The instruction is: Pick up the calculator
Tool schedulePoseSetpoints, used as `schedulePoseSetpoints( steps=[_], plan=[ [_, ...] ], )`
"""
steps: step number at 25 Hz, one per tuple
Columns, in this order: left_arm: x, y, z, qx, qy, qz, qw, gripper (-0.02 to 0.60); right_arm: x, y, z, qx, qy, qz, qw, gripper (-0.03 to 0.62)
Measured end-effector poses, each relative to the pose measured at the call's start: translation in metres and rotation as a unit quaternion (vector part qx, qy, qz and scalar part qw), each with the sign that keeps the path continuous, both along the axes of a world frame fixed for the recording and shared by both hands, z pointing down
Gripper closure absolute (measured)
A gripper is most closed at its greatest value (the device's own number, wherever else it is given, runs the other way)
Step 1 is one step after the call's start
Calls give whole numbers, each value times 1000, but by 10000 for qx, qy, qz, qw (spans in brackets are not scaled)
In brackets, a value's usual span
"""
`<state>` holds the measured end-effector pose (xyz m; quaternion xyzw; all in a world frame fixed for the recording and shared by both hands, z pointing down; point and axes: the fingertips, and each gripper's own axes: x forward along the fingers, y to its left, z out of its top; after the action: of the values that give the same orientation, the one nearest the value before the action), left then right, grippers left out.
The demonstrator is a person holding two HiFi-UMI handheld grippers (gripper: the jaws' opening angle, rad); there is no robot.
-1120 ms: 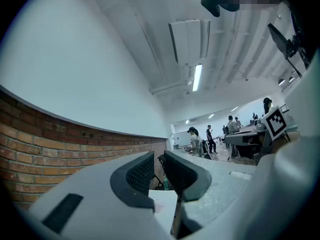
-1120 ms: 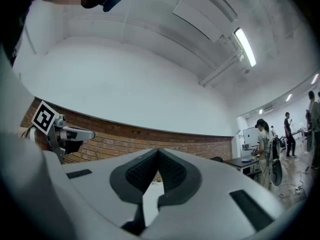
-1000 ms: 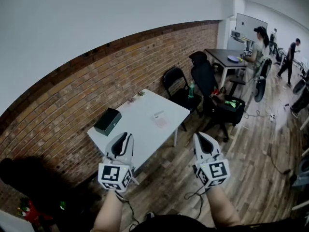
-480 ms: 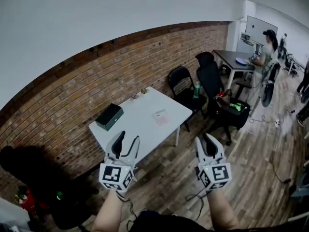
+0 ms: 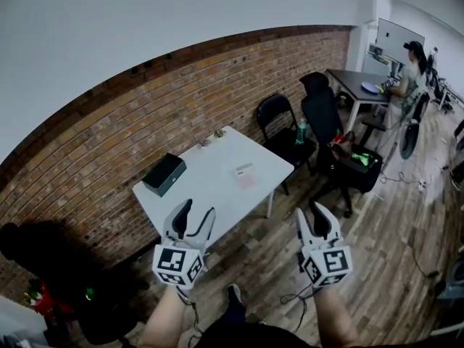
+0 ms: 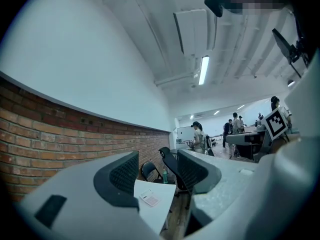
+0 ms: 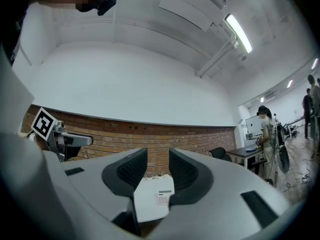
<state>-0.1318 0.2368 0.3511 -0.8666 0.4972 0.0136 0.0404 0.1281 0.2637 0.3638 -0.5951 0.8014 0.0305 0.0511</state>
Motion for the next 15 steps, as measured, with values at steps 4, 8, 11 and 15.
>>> schedulePoseSetpoints(
  steps=[4,8,11,15],
  plan=[
    [0,-54,14,-137,131,142,9997,351,-4,-43,11,-181,111,70,9997,455],
    [3,-117,17,-126,210,286,9993,351,-19,-100,23,-468,143,-6,9988,462],
    [6,-159,19,-178,226,455,9986,351,-32,-138,26,-551,162,-2,9983,462],
    [0,-207,22,-237,215,628,9975,351,-49,-183,31,-707,142,15,9974,462]
  ],
)
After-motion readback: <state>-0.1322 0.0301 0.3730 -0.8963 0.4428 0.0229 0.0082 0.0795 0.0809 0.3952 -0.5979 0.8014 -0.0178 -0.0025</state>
